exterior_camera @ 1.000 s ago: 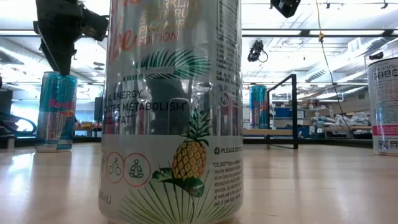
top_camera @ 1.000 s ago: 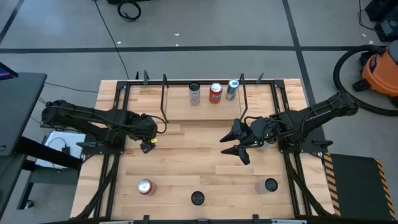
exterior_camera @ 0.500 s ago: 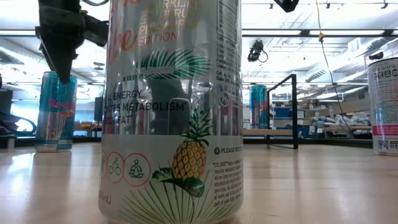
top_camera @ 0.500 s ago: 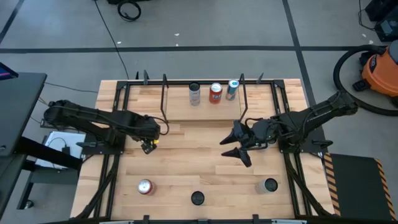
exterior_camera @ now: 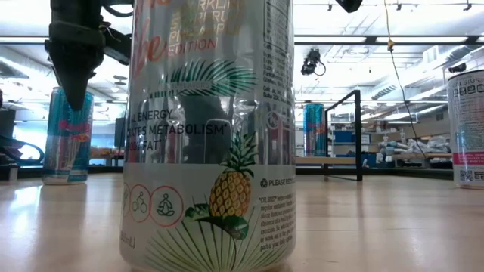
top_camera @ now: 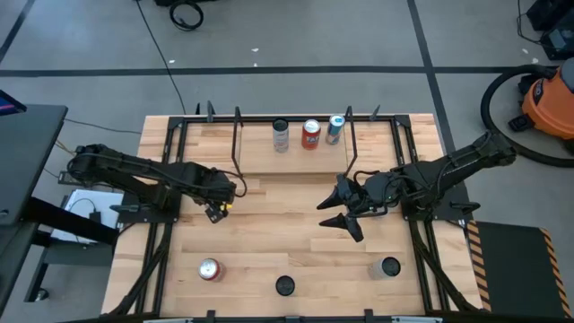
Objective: Place canned beverage on shelf
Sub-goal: Put the blue soda can aligned with the other blue soda can on the shelf
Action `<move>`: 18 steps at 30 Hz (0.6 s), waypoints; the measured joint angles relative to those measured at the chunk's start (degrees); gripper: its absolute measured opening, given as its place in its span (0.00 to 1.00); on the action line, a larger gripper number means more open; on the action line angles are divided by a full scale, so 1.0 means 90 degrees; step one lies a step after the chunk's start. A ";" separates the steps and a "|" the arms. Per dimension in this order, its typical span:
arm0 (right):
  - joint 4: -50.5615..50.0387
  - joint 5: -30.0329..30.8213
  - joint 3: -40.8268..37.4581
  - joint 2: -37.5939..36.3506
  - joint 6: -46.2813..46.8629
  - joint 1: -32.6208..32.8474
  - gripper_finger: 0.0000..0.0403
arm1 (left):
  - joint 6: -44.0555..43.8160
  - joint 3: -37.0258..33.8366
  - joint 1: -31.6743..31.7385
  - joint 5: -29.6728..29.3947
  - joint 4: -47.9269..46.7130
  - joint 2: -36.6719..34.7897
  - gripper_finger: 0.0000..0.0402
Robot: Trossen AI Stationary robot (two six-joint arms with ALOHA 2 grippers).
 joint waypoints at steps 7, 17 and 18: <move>-0.0008 0.0002 0.0000 0.0000 -0.0002 0.0000 0.61 | 0.0000 0.0000 -0.0002 0.0088 -0.0004 -0.0008 0.69; -0.0004 0.0133 0.0000 0.0000 0.0000 0.0000 0.61 | 0.0171 0.0005 0.0000 0.0105 0.0002 -0.0017 0.59; -0.0006 0.0167 0.0000 0.0000 -0.0002 0.0000 0.61 | 0.0175 0.0005 0.0000 0.0105 0.0002 -0.0017 0.59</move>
